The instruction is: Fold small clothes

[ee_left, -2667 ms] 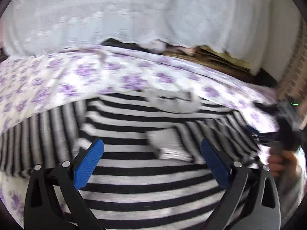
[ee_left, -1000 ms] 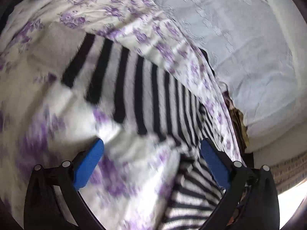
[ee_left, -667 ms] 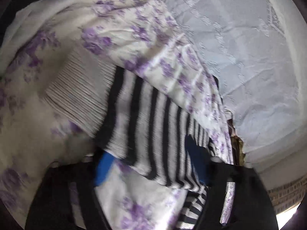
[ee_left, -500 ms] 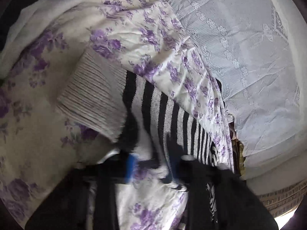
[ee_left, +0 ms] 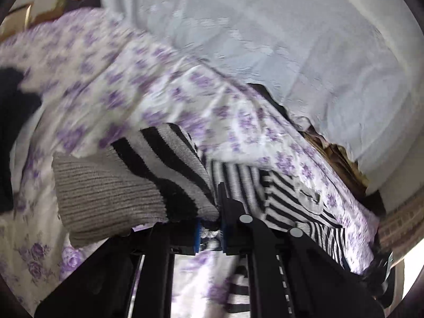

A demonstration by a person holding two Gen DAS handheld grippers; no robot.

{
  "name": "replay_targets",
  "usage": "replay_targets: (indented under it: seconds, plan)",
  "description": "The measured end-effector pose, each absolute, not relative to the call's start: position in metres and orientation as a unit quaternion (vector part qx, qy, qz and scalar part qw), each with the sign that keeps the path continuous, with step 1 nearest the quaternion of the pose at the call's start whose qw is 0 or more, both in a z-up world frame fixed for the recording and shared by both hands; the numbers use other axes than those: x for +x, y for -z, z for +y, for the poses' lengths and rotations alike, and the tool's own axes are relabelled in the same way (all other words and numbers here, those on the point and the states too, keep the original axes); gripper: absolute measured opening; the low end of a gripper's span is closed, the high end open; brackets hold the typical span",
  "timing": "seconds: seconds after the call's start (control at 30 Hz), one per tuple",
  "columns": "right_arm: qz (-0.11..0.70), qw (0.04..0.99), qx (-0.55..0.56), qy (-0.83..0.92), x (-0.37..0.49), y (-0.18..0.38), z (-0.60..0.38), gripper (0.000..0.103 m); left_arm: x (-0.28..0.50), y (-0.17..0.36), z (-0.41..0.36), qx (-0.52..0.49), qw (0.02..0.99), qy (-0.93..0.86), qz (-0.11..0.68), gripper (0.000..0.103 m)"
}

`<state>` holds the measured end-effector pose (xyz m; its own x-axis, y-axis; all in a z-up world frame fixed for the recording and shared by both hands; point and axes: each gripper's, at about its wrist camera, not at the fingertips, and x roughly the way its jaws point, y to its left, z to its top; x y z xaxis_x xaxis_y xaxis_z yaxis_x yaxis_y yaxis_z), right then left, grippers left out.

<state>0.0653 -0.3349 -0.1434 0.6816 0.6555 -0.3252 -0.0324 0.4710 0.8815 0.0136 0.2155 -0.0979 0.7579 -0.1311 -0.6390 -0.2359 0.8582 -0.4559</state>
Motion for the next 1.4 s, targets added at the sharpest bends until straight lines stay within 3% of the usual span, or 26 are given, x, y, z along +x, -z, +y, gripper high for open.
replay_targets:
  seconds: [0.17, 0.43, 0.8, 0.87, 0.93, 1.07, 1.13, 1.4]
  plan:
    - [0.307, 0.794, 0.462, -0.249, 0.070, 0.117, -0.335, 0.099, 0.030, 0.072, 0.172, -0.212, 0.912, -0.016, 0.350, 0.009]
    - [0.298, 0.785, 0.493, -0.226, 0.071, 0.122, -0.359, 0.100, 0.054, 0.051, 0.083, -0.141, 0.923, 0.025, 0.357, 0.009]
    - [0.277, 0.779, 0.524, -0.207, 0.070, 0.124, -0.387, 0.100, 0.082, 0.086, -0.063, -0.051, 0.913, 0.097, 0.394, 0.010]
    - [0.277, 0.778, 0.526, -0.204, 0.071, 0.126, -0.390, 0.100, 0.086, 0.113, -0.105, 0.000, 0.901, 0.104, 0.421, 0.019]
    - [0.278, 0.778, 0.526, -0.201, 0.071, 0.127, -0.391, 0.100, 0.089, 0.144, -0.134, 0.048, 0.885, 0.100, 0.453, 0.068]
    - [0.280, 0.780, 0.521, -0.203, 0.072, 0.127, -0.392, 0.100, 0.073, 0.168, -0.165, 0.142, 0.883, 0.088, 0.439, 0.077]
    - [0.280, 0.783, 0.517, -0.202, 0.072, 0.127, -0.392, 0.100, 0.064, 0.160, -0.161, 0.154, 0.888, 0.089, 0.424, 0.095]
    - [0.307, 0.772, 0.503, -0.237, 0.077, 0.132, -0.370, 0.099, 0.034, 0.115, -0.060, 0.080, 0.914, 0.086, 0.390, 0.098]
